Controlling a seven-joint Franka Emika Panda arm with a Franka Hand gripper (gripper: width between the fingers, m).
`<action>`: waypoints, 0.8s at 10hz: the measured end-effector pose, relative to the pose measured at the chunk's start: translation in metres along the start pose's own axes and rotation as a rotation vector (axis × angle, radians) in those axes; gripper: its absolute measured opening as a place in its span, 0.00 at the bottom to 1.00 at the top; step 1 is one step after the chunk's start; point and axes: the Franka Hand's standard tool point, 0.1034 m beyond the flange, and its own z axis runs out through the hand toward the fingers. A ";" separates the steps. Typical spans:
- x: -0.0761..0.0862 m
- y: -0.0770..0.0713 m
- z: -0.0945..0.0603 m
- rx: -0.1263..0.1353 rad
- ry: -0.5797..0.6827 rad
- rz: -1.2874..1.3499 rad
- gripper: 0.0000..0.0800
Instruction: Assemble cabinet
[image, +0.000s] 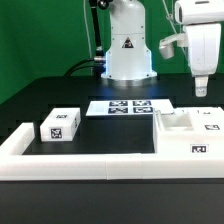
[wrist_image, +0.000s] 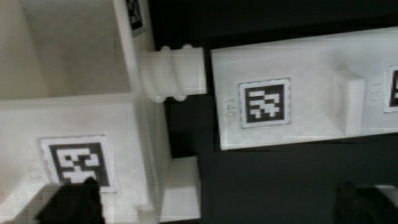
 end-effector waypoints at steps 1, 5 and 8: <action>0.000 -0.002 0.002 0.004 -0.001 0.003 0.81; -0.003 -0.051 0.027 0.010 0.019 -0.022 0.81; -0.006 -0.053 0.031 0.017 0.020 -0.014 0.81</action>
Offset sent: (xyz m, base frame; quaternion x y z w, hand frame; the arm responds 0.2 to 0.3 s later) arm -0.0551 0.0016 -0.0133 -0.0161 -0.0035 -0.0292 0.9994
